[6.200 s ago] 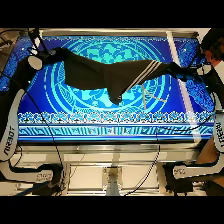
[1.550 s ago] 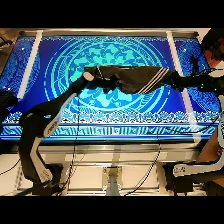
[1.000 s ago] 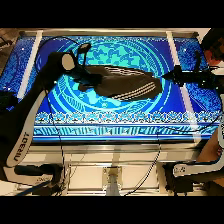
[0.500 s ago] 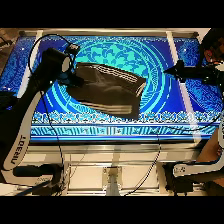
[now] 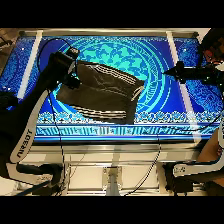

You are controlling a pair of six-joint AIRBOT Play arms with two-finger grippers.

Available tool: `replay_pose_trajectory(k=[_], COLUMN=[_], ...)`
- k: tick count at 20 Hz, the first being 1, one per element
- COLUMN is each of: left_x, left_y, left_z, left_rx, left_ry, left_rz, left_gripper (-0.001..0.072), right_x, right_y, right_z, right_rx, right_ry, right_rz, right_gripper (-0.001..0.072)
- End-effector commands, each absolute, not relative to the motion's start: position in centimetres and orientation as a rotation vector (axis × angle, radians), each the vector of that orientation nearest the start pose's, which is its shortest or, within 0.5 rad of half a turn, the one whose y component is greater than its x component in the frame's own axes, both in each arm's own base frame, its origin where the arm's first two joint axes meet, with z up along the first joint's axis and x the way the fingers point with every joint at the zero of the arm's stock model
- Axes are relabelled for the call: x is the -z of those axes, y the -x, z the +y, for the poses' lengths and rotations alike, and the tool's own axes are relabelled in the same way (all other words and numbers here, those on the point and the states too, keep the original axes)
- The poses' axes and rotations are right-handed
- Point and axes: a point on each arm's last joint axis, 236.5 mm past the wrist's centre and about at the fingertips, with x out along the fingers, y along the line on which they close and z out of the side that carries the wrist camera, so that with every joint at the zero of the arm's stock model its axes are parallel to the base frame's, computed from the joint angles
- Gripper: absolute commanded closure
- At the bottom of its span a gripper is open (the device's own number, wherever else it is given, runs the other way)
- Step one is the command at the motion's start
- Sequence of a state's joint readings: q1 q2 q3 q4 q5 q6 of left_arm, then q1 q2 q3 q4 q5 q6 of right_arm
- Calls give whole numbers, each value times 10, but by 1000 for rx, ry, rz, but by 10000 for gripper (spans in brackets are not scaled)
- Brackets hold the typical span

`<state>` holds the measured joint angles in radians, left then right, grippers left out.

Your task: Fold the clothes and pants, and hang the long-sleeved shirts on hangers.

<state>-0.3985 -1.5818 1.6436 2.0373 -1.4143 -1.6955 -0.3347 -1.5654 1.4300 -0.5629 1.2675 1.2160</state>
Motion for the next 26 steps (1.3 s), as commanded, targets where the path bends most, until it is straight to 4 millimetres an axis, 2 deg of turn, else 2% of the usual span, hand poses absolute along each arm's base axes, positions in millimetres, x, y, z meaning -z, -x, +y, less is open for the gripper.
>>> replay_pose_trajectory(k=[1, 2, 5, 8, 10, 12, 15, 18, 19, 21, 22, 24, 26], left_x=[-68, -69, -72, -79, -75, -63, -48, -29, -24, -21, -21, -19, -19], left_y=[-458, -463, -476, -475, -461, -440, -414, -386, -378, -372, -371, -370, -370], left_z=[-60, -64, -90, -117, -113, -99, -84, -81, -80, -80, -78, -75, -75], left_rx=[-165, -152, -52, 67, 90, 81, 70, 74, 71, 68, 63, 51, 49], left_ry=[-528, -523, -429, -227, -137, -79, 59, 238, 283, 371, 409, 462, 461], left_rz=[1170, 1148, 1074, 1019, 1032, 1076, 1085, 1096, 1095, 1062, 1043, 1037, 1036], left_gripper=[607, 704, 702, 703, 703, 703, 703, 703, 703, 703, 702, 702, 702], right_x=[-80, -78, -72, -69, -55, -37, -6, 26, 38, 63, 74, 93, 104], right_y=[-477, -477, -465, -443, -425, -399, -349, -302, -287, -265, -258, -249, -250], right_z=[35, 33, 38, 64, 77, 88, 104, 128, 138, 154, 160, 170, 180], right_rx=[-493, -486, -529, -652, -667, -647, -606, -581, -560, -481, -435, -351, -273], right_ry=[-772, -761, -720, -809, -886, -957, -1029, -1071, -1096, -1133, -1137, -1123, -1111], right_rz=[999, 1006, 1043, 1042, 1036, 1051, 1138, 1257, 1308, 1405, 1437, 1478, 1489], right_gripper=[694, 696, 700, 700, 699, 699, 696, 694, 669, 430, 376, 364, 364])
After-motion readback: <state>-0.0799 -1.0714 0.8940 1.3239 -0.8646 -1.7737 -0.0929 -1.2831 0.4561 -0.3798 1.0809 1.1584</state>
